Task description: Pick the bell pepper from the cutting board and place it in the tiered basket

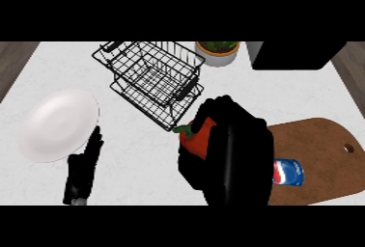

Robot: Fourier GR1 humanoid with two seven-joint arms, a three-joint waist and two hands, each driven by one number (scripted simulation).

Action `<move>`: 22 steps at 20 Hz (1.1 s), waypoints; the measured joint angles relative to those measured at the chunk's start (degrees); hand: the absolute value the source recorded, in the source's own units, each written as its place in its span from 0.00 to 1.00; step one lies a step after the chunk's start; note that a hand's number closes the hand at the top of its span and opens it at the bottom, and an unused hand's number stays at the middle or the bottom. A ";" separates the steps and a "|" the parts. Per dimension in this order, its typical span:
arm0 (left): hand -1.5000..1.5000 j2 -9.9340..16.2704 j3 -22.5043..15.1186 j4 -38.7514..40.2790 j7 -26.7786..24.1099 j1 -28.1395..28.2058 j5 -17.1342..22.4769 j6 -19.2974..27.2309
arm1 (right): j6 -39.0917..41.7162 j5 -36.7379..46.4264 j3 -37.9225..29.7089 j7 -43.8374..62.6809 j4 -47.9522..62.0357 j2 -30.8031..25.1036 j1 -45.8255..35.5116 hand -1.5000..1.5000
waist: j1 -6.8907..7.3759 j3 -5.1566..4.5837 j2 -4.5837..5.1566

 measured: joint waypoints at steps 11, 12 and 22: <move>0.50 -0.11 -0.81 -0.89 0.14 -0.12 -0.44 -0.69 | 4.81 -3.28 -11.60 0.36 8.22 0.20 -15.09 1.00 | 2.14 0.03 0.62; 0.50 -0.49 -1.16 -0.86 0.08 -0.15 -0.68 -0.51 | 4.76 -3.92 -12.47 0.39 9.91 0.22 -16.38 1.00 | 2.29 0.04 0.71; 0.50 -0.68 -0.86 0.18 0.42 -2.13 -0.67 -1.32 | 2.96 -11.64 -18.61 -0.86 29.40 0.38 -29.82 1.00 | 3.02 0.11 1.32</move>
